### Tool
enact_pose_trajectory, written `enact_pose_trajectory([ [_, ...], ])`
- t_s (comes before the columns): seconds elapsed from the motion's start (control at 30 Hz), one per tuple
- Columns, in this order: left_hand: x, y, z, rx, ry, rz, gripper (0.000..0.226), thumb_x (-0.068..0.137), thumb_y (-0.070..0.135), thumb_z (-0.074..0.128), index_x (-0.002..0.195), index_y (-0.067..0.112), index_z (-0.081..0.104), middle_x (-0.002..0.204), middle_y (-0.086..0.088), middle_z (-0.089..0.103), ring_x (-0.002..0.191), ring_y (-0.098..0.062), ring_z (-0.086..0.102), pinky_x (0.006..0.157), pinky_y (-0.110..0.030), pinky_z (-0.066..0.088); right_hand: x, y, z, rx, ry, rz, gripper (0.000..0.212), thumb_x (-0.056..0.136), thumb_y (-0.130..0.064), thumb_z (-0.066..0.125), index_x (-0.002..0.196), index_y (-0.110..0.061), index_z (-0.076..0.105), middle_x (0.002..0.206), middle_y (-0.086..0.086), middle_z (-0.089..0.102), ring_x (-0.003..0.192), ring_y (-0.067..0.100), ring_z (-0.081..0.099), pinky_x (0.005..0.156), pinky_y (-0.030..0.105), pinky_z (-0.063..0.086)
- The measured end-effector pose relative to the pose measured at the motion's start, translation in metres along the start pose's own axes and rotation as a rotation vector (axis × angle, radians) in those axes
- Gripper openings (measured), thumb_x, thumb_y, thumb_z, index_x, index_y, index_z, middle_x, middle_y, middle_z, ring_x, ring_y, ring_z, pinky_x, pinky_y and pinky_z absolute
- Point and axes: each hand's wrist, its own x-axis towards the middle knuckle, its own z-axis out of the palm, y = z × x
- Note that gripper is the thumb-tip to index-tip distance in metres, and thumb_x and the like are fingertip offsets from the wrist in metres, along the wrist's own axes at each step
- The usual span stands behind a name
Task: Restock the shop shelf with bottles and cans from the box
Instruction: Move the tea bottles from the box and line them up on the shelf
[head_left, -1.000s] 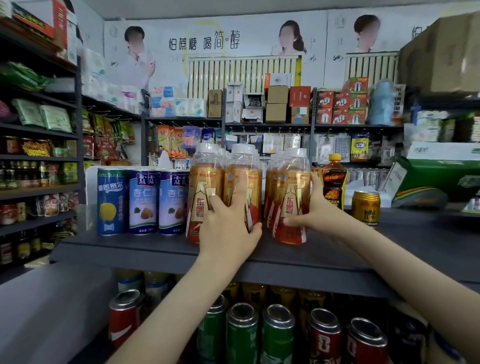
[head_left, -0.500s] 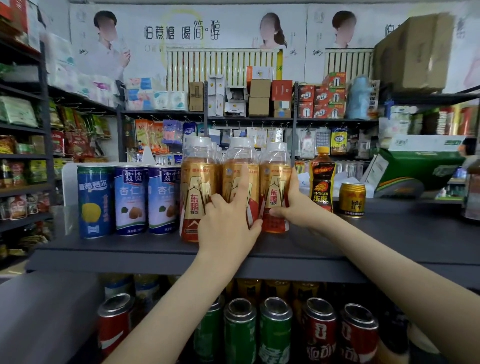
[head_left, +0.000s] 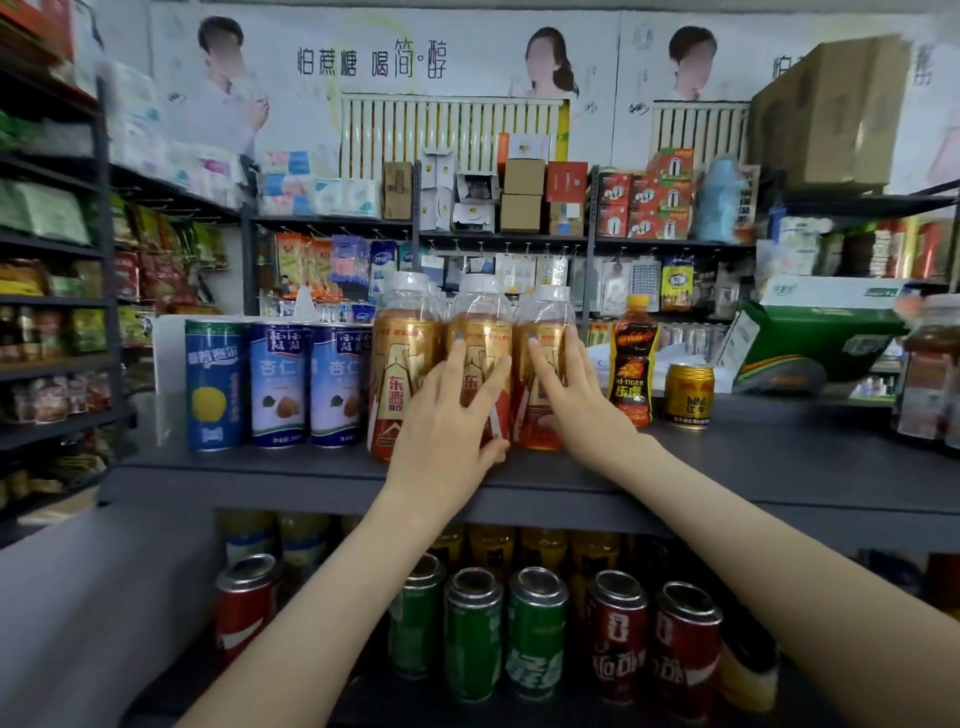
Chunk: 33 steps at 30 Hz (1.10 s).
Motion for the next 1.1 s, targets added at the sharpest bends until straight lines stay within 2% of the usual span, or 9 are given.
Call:
enact_pose_trajectory([
  [0.13,-0.007,0.005,-0.011,-0.019,-0.081,-0.035,0.078,0.09,0.036,0.062,0.152,0.026,0.017,0.159,-0.017,0.007,0.143,-0.034,0.02,0.114,-0.042,0.024,-0.024,-0.004,-0.023,0.185,-0.058,-0.004,0.092,0.093,-0.01,0.056,0.152,-0.032,-0.012,0.157,0.002,-0.028,0.148,0.024,-0.008,0.107,0.038,0.039],
  [0.2,-0.021,0.014,-0.019,-0.094,-0.066,-0.084,0.068,0.093,0.031,0.057,0.152,0.024,0.023,0.158,-0.016,0.014,0.143,-0.031,0.023,0.113,-0.038,0.026,-0.046,-0.012,-0.031,0.301,0.012,-0.007,0.083,0.094,-0.013,0.054,0.154,-0.028,-0.002,0.16,0.001,-0.016,0.148,0.024,0.003,0.106,0.037,0.038],
  [0.3,-0.059,0.033,-0.026,-0.234,-0.06,-0.141,0.055,0.095,0.023,0.055,0.146,0.017,0.037,0.153,-0.014,0.029,0.137,-0.029,0.033,0.105,-0.037,0.037,-0.088,-0.029,-0.035,0.446,0.108,-0.047,0.069,0.096,-0.016,0.052,0.153,-0.018,0.013,0.16,0.003,0.008,0.147,0.018,0.01,0.111,0.023,0.019],
  [0.4,-0.117,0.043,-0.031,-0.288,-0.053,-0.186,0.047,0.092,0.018,0.057,0.138,0.011,0.049,0.143,-0.013,0.043,0.129,-0.027,0.044,0.101,-0.036,0.044,-0.134,-0.057,-0.026,0.517,0.158,-0.122,0.055,0.096,-0.015,0.052,0.147,-0.012,0.032,0.149,0.004,0.033,0.138,0.015,0.027,0.104,0.013,0.019],
  [0.57,-0.234,0.028,-0.054,-0.239,-0.094,-0.271,0.041,0.089,0.014,0.057,0.13,0.007,0.054,0.131,-0.013,0.052,0.123,-0.023,0.047,0.102,-0.028,0.039,-0.205,-0.129,0.012,0.64,0.19,-0.322,0.039,0.094,-0.008,0.05,0.133,-0.001,0.05,0.134,0.014,0.049,0.128,0.022,0.041,0.109,0.027,0.031],
  [0.77,-0.37,-0.031,-0.086,-0.105,-0.389,-0.585,0.043,0.093,0.023,0.052,0.135,0.012,0.049,0.132,-0.006,0.05,0.116,-0.022,0.052,0.084,-0.032,0.052,-0.262,-0.265,0.09,0.912,-0.262,-0.394,0.045,0.094,-0.011,0.053,0.138,-0.009,0.045,0.136,0.005,0.047,0.13,0.016,0.04,0.106,0.03,0.038],
  [0.83,-0.411,-0.053,-0.101,-0.058,-0.476,-0.71,0.045,0.094,0.024,0.052,0.137,0.015,0.046,0.133,-0.004,0.047,0.115,-0.022,0.052,0.08,-0.031,0.051,-0.272,-0.313,0.114,0.938,-0.404,-0.407,0.046,0.096,-0.014,0.05,0.141,-0.014,0.041,0.139,0.001,0.043,0.132,0.013,0.036,0.106,0.021,0.032],
  [0.9,-0.452,-0.077,-0.118,-0.029,-0.551,-0.842,0.045,0.095,0.026,0.049,0.139,0.018,0.044,0.134,-0.003,0.045,0.117,-0.021,0.05,0.085,-0.033,0.05,-0.278,-0.362,0.137,0.939,-0.54,-0.429,0.046,0.098,-0.017,0.048,0.143,-0.018,0.037,0.142,-0.002,0.039,0.134,0.012,0.034,0.104,0.018,0.028],
  [1.1,-0.587,-0.164,-0.178,0.05,-0.747,-1.176,0.045,0.096,0.027,0.045,0.14,0.021,0.041,0.137,-0.004,0.043,0.123,-0.024,0.047,0.097,-0.032,0.042,-0.297,-0.508,0.195,0.931,-0.879,-0.441,0.047,0.098,-0.022,0.048,0.143,-0.018,0.035,0.141,-0.001,0.038,0.132,0.017,0.038,0.104,0.029,0.037],
])
